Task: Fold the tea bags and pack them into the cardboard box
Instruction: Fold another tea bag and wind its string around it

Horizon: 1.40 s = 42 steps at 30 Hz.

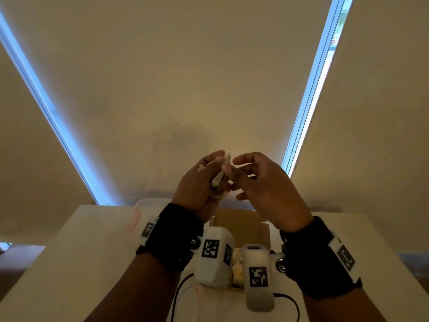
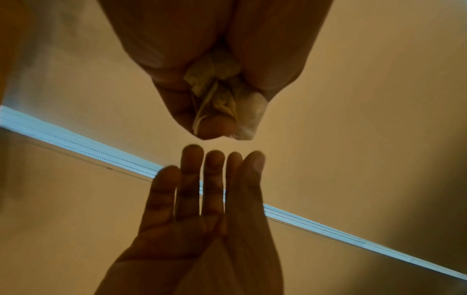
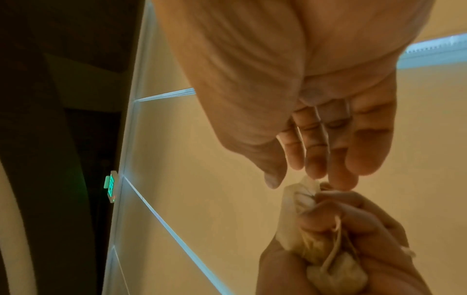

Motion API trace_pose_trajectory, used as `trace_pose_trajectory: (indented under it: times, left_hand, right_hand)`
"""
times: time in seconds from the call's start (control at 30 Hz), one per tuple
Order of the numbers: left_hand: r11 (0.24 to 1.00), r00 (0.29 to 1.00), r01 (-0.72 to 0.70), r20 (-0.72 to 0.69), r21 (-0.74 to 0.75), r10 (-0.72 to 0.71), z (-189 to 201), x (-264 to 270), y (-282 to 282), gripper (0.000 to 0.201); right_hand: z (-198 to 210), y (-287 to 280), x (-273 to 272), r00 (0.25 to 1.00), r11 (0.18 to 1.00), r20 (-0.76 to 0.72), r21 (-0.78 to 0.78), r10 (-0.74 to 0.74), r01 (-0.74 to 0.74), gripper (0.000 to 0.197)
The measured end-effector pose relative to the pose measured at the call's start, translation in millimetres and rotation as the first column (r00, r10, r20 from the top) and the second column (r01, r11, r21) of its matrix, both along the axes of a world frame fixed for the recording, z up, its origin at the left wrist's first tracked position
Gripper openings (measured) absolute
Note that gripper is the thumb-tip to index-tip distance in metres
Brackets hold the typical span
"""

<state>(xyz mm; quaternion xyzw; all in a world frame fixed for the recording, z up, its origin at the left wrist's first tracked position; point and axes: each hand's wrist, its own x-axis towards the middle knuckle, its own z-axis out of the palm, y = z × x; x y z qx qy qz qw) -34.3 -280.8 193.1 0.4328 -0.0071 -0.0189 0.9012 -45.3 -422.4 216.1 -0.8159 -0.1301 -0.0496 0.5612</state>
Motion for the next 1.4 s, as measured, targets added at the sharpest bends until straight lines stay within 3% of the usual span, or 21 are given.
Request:
trace_pose_trajectory:
  times: [0.07, 0.23, 0.4, 0.8, 0.93, 1.1, 1.27, 1.4]
  left_hand:
    - [0.999, 0.999, -0.035, 0.027, 0.032, 0.034, 0, -5, -2, 0.018]
    - [0.995, 0.995, -0.064, 0.076, 0.075, 0.059, -4, -12, 4, 0.032]
    - [0.997, 0.995, -0.073, 0.071, 0.02, 0.072, -2, -15, 23, 0.021]
    - [1.0, 0.991, -0.014, 0.135, -0.006, 0.014, 8, -13, 79, 0.021]
    - [0.999, 0.991, -0.015, 0.134, -0.032, 0.019, 18, -10, 94, 0.038]
    - [1.0, 0.993, 0.016, 0.119, 0.018, -0.018, 29, -6, 107, 0.009]
    - [0.996, 0.991, 0.022, 0.127, 0.089, -0.033, 36, -8, 114, 0.02]
    - [0.996, 0.996, -0.029, 0.083, 0.085, 0.022, 52, -14, 108, 0.034]
  right_hand:
    - [-1, -1, -1, 1.0, 1.0, -0.014, 0.022, 0.017, -0.017, 0.04]
    - [-3, 2, -5, 0.999, 0.999, 0.01, -0.009, 0.048, -0.048, 0.021]
    - [7, 16, -15, 0.999, 0.997, 0.012, 0.076, 0.033, -0.034, 0.019]
    - [26, 63, -32, 1.0, 0.965, -0.002, 0.262, -0.027, 0.027, 0.031]
    - [37, 75, -33, 0.997, 0.952, 0.045, 0.301, -0.07, 0.053, 0.03]
    - [51, 82, -29, 0.996, 0.894, 0.072, 0.447, -0.06, 0.022, 0.028]
    - [58, 73, -27, 0.999, 0.758, 0.04, 0.651, 0.01, -0.034, 0.03]
    - [55, 61, -24, 0.998, 0.692, -0.01, 0.721, 0.056, -0.031, 0.029]
